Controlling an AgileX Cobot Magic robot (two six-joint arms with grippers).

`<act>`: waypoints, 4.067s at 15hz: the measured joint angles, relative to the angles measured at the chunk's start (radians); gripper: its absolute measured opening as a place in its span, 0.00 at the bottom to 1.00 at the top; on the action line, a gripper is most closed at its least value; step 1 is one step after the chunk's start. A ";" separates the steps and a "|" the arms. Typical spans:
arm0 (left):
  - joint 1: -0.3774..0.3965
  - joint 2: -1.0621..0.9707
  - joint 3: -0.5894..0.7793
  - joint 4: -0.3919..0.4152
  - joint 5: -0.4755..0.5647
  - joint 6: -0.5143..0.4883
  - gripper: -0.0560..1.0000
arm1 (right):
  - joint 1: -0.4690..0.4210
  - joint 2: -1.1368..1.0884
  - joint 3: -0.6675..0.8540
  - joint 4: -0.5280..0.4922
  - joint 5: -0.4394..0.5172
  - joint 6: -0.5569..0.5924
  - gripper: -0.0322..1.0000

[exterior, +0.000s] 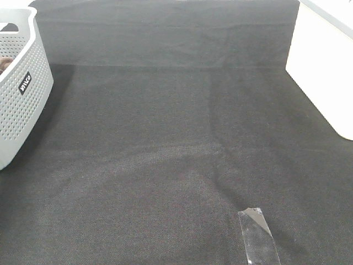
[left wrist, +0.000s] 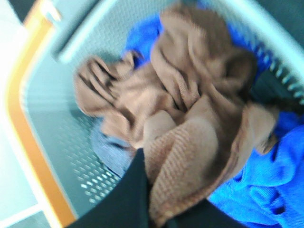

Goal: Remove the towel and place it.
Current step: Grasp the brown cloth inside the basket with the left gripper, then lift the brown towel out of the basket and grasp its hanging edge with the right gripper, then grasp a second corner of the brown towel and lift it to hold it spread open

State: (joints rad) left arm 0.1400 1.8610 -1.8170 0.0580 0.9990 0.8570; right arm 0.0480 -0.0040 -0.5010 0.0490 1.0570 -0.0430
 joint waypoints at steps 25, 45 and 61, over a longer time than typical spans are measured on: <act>-0.706 -0.366 0.000 -0.130 0.017 -0.217 0.06 | 0.000 1.191 -0.031 1.652 -0.177 -1.975 0.82; -0.706 -0.366 0.000 -0.186 -0.026 -0.217 0.06 | 0.442 1.744 -0.499 1.693 -0.130 -1.989 0.16; -0.686 -0.311 0.000 -0.106 -0.243 -0.184 0.06 | 0.442 1.722 -1.393 0.226 -0.073 -0.370 0.03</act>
State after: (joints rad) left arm -0.5460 1.5500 -1.8170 -0.0480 0.7560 0.6730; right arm 0.4900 1.7180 -1.8940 0.2750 0.9840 -0.4130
